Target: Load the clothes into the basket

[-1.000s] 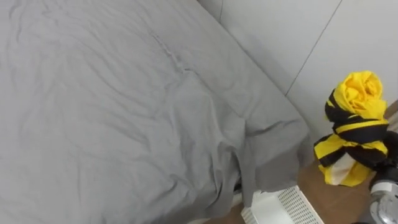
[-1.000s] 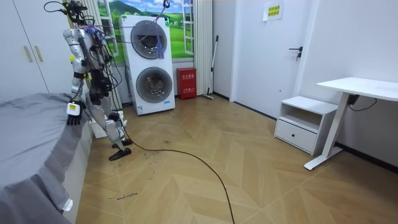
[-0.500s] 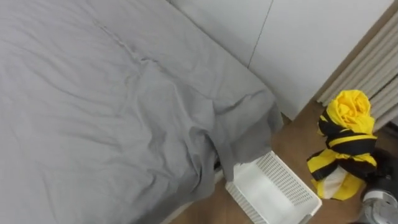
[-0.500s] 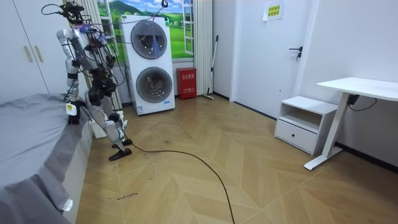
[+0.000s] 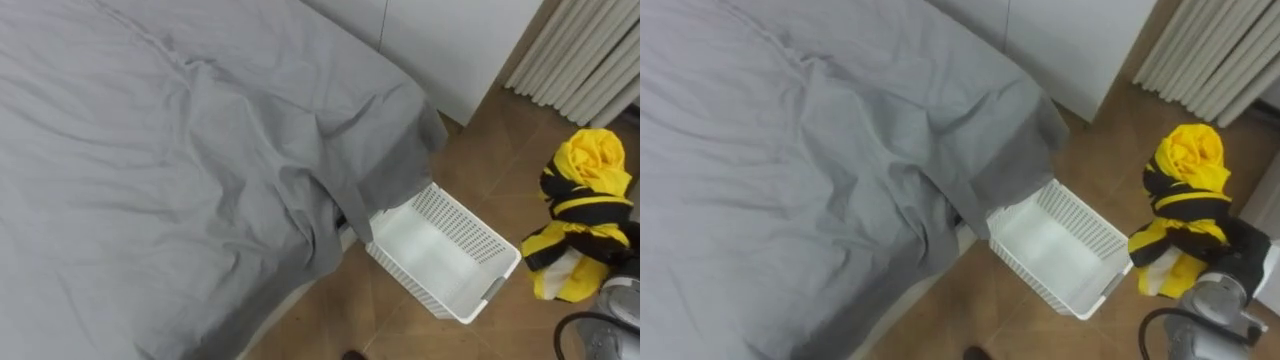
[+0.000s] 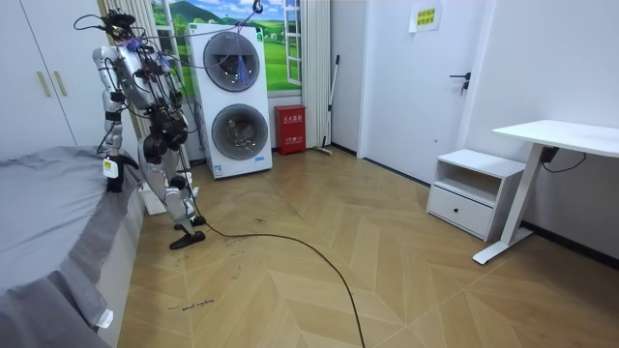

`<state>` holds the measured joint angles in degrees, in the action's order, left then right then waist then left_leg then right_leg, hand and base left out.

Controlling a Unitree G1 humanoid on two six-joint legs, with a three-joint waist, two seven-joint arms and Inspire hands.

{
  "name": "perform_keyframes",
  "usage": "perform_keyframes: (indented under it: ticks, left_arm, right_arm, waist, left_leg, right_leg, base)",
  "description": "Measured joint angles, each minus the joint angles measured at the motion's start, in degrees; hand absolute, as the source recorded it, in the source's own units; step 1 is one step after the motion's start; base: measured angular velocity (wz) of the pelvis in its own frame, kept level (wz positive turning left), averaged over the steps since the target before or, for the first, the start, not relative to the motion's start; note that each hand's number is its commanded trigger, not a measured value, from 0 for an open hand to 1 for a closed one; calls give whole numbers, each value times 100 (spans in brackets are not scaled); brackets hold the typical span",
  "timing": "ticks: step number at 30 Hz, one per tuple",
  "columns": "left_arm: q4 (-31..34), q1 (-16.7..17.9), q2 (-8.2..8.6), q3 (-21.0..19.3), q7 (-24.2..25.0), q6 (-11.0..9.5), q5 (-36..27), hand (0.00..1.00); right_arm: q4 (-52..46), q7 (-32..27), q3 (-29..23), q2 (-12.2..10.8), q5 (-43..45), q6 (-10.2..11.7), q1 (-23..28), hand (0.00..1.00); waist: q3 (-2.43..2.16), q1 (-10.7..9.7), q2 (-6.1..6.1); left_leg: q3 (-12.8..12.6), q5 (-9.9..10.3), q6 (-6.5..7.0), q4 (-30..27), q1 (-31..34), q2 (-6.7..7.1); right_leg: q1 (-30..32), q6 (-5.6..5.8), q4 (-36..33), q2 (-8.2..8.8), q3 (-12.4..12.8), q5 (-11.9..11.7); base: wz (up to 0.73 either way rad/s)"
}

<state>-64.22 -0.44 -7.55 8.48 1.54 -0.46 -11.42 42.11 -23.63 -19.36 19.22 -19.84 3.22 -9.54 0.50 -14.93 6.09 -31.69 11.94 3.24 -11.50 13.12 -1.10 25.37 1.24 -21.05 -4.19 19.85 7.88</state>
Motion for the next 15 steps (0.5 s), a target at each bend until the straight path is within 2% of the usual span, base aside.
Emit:
perform_keyframes:
  ticks: [5, 10, 11, 12, 14, 15]
  left_arm:
    - [3, -198, -9, 344, -33, -15, -416, 0]
    - [5, -342, -2, 719, -102, -168, -707, 0]
    - [5, -385, 0, 751, -101, -173, -707, 0]
    - [7, -387, 0, 752, -101, -185, -707, 0]
    - [7, -393, -18, 815, -112, -217, -717, 0]
    - [6, -393, -23, 856, -116, -217, -718, 0]
  right_arm:
    - [545, -189, 26, 0, -72, 21, -360, 100]
    - [677, -393, 262, 6, -325, 53, -571, 100]
    - [677, -445, 261, 14, -376, 53, -574, 91]
    - [677, -463, 261, 15, -396, 53, -578, 77]
    - [734, -546, 304, 51, -480, 75, -646, 59]
    - [756, -562, 319, 63, -489, 88, -659, 56]
  waist:
    - [1, 124, -2]
    - [20, 244, -22]
    - [26, 271, -25]
    - [25, 272, -24]
    - [35, 299, -38]
    - [42, 302, -39]
  left_leg:
    - [-1, -8, 13, -45, 168, 9]
    - [42, -27, 39, -79, 334, 43]
    - [86, -45, 50, -80, 376, 51]
    - [117, -51, 54, -82, 395, 58]
    - [150, -70, 76, -89, 462, 81]
    - [164, -73, 80, -89, 472, 89]
  right_leg:
    - [183, 4, -89, 10, -3, 3]
    - [372, 17, -178, 36, -11, 36]
    - [393, 18, -173, 59, -58, 37]
    - [403, 18, -173, 73, -88, 39]
    - [471, 29, -213, 114, -147, 58]
    - [481, 34, -232, 122, -153, 66]
  base:
    - [0]
    - [4]
    - [20]
    - [25]
    - [18]
    - [13]
